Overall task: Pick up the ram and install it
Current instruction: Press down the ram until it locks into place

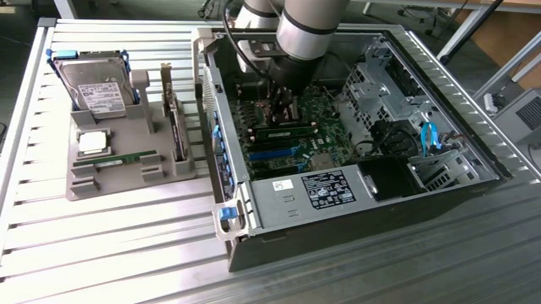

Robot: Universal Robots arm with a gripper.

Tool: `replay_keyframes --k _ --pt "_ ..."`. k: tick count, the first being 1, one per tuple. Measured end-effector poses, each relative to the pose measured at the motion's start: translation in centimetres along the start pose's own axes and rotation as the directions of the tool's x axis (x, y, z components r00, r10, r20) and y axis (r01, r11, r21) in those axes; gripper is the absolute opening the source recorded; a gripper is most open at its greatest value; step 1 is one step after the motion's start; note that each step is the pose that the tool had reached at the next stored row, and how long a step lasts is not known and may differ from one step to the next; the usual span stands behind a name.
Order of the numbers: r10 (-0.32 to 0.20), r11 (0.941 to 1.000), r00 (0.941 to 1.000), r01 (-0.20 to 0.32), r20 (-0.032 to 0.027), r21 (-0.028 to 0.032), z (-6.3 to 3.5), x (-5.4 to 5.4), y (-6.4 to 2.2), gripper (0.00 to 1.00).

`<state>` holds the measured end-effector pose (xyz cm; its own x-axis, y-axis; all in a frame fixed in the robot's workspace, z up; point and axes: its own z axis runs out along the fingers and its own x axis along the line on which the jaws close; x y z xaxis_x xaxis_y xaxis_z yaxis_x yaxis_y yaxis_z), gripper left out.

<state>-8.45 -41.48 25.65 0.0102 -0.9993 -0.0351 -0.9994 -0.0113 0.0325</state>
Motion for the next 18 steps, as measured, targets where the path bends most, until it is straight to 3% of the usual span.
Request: replay_keyframes --k 8,18 --pt "0.0 1.0 1.0 0.0 0.0018 0.0 1.04 0.0 0.76 0.09" --pt "0.0 1.0 1.0 0.0 0.0017 -0.0001 1.95 0.1 0.94 0.09"
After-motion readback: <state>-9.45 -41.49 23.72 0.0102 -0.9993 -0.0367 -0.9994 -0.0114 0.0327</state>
